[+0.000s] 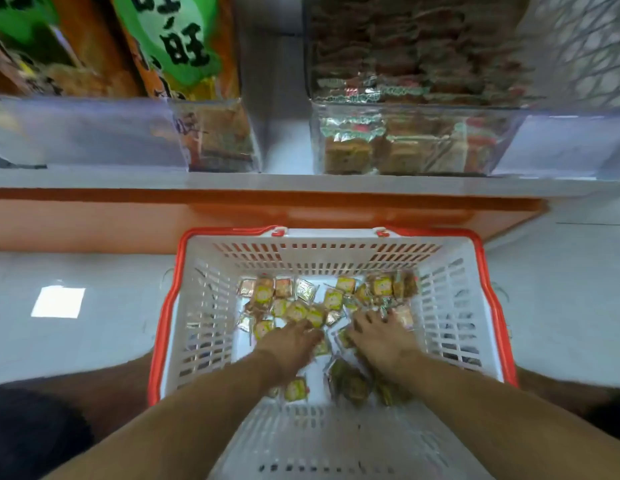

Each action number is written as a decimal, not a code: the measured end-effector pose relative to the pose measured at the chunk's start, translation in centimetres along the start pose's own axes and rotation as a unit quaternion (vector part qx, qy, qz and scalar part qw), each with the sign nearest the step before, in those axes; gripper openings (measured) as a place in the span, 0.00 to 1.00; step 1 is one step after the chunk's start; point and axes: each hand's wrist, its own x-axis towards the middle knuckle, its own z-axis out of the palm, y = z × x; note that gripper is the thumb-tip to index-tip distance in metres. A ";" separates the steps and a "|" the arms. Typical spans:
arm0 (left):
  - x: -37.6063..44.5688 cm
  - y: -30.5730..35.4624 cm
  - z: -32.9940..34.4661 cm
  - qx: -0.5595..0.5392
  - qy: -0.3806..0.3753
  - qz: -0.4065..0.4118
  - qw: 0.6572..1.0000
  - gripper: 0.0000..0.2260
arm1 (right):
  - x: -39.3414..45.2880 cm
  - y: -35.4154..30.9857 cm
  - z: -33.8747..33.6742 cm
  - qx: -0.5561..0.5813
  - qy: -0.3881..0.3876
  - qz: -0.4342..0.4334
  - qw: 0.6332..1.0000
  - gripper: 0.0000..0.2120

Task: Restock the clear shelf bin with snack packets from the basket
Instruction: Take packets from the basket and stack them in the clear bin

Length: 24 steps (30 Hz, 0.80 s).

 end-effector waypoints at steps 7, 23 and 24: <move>2.3 1.2 2.4 0.024 -0.012 -0.005 1.000 0.32 | 0.7 -1.3 -0.1 0.034 -0.004 -0.002 0.999 0.30; 3.6 1.6 3.7 -0.196 0.007 -0.132 0.972 0.16 | 1.2 -1.7 -1.4 0.046 -0.077 0.004 0.996 0.32; 3.6 1.7 3.6 -0.206 0.000 -0.141 0.968 0.15 | 1.2 -1.8 -1.6 0.046 -0.084 -0.001 0.995 0.34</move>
